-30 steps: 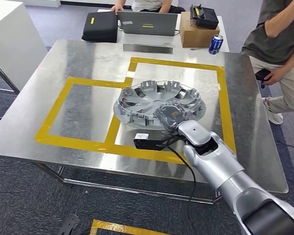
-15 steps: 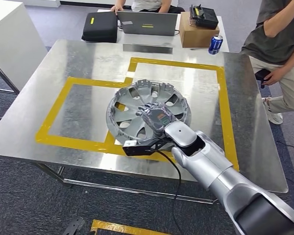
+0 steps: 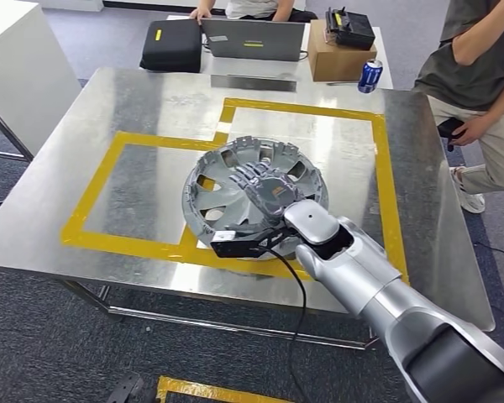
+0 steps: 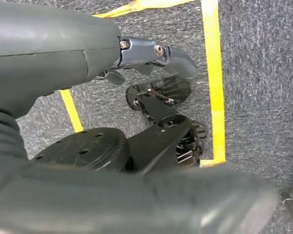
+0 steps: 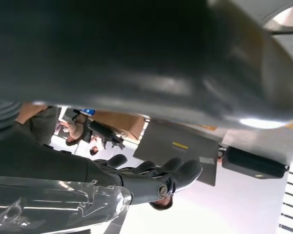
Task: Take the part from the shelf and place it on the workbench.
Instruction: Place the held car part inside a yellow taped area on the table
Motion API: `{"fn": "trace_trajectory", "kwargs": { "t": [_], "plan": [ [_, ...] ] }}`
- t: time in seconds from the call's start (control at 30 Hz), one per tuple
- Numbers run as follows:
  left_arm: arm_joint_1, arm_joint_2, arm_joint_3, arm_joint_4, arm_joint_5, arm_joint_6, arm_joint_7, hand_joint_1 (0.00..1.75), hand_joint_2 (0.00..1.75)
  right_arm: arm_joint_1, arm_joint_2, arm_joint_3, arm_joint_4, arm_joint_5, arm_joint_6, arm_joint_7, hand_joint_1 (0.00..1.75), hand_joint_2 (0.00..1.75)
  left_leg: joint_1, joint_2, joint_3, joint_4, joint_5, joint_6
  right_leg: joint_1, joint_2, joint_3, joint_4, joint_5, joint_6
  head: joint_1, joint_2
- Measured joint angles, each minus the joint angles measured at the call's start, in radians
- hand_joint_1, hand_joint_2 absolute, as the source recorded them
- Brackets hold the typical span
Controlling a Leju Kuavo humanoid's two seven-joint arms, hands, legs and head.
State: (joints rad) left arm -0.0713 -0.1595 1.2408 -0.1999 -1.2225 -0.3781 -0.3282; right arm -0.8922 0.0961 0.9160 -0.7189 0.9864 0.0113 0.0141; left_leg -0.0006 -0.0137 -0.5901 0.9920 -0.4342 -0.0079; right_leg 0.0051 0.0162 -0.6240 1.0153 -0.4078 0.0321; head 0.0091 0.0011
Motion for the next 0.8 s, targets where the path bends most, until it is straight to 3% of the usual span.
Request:
{"fn": "trace_trajectory", "kwargs": {
  "t": [0.1, 0.17, 0.23, 0.37, 0.47, 0.57, 0.63, 0.7, 0.8],
  "plan": [
    [0.002, 0.0, 0.006, 0.0, 0.007, 0.004, -0.004, 0.0, 0.0, 0.004, -0.028, -0.016, -0.03, -0.036, -0.023, 0.016, 0.0, 0.0, 0.0, 0.0, 0.0, 0.0, 0.0, 0.0, 0.0, 0.0, -0.001, 0.0, 0.0, 0.0, 0.0, 0.0],
    [0.004, 0.0, 0.013, 0.0, 0.017, 0.016, -0.011, 0.0, 0.0, 0.021, -0.081, -0.045, -0.092, -0.077, -0.069, 0.04, 0.0, 0.0, 0.0, -0.002, 0.0, 0.001, 0.0, 0.0, 0.0, -0.002, 0.0, -0.001, 0.0, 0.0, -0.001, 0.0],
    [0.008, 0.0, 0.022, 0.0, 0.027, 0.046, -0.019, 0.0, 0.0, 0.062, -0.172, -0.102, -0.204, -0.12, -0.132, 0.06, 0.0, 0.0, 0.0, -0.006, 0.0, 0.001, 0.0, 0.001, 0.0, -0.007, 0.002, -0.002, -0.001, 0.001, -0.001, 0.0],
    [0.024, 0.001, 0.043, 0.0, 0.034, 0.109, -0.003, 0.0, 0.0, 0.223, -0.412, -0.302, -0.483, -0.15, -0.206, 0.069, 0.0, 0.0, 0.0, -0.012, 0.001, 0.001, -0.003, 0.004, 0.0, -0.012, 0.007, -0.007, -0.003, 0.002, 0.0, 0.0],
    [0.033, 0.003, 0.054, 0.0, 0.031, 0.132, 0.011, 0.0, 0.0, 0.39, -0.577, -0.497, -0.691, -0.155, -0.224, 0.069, 0.0, 0.0, -0.001, -0.012, 0.001, 0.001, -0.006, 0.009, 0.0, -0.013, 0.009, -0.009, -0.004, 0.005, 0.0, 0.0],
    [0.037, 0.002, 0.06, 0.0, 0.03, 0.177, -0.003, 0.0, 0.0, 0.595, -0.697, -0.727, -0.891, -0.194, -0.233, 0.057, 0.0, 0.0, -0.001, -0.013, 0.002, 0.001, -0.009, 0.012, -0.001, -0.014, 0.011, -0.01, -0.007, 0.008, 0.0, 0.0],
    [0.039, 0.001, 0.065, 0.0, 0.036, 0.21, -0.013, 0.0, 0.0, 0.778, -0.733, -0.926, -1.039, -0.253, -0.235, 0.008, 0.0, 0.0, -0.001, -0.016, 0.003, 0.001, -0.012, 0.013, -0.001, -0.018, 0.014, -0.01, -0.01, 0.009, 0.0, 0.0],
    [0.045, 0.0, 0.074, 0.0, 0.044, 0.224, -0.02, 0.0, 0.0, 0.931, -0.736, -1.135, -1.168, -0.307, -0.221, -0.063, 0.0, 0.0, -0.001, -0.018, 0.003, 0.0, -0.014, 0.012, -0.001, -0.019, 0.014, -0.01, -0.013, 0.01, 0.0, 0.0],
    [0.045, -0.001, 0.086, 0.0, 0.056, 0.231, -0.027, 0.0, 0.0, 1.047, -0.715, -1.346, -1.289, -0.32, -0.218, -0.124, 0.0, 0.0, -0.001, -0.014, 0.007, -0.001, -0.016, 0.008, -0.001, -0.013, 0.014, -0.01, -0.014, 0.008, -0.001, 0.0]
  ]
}}
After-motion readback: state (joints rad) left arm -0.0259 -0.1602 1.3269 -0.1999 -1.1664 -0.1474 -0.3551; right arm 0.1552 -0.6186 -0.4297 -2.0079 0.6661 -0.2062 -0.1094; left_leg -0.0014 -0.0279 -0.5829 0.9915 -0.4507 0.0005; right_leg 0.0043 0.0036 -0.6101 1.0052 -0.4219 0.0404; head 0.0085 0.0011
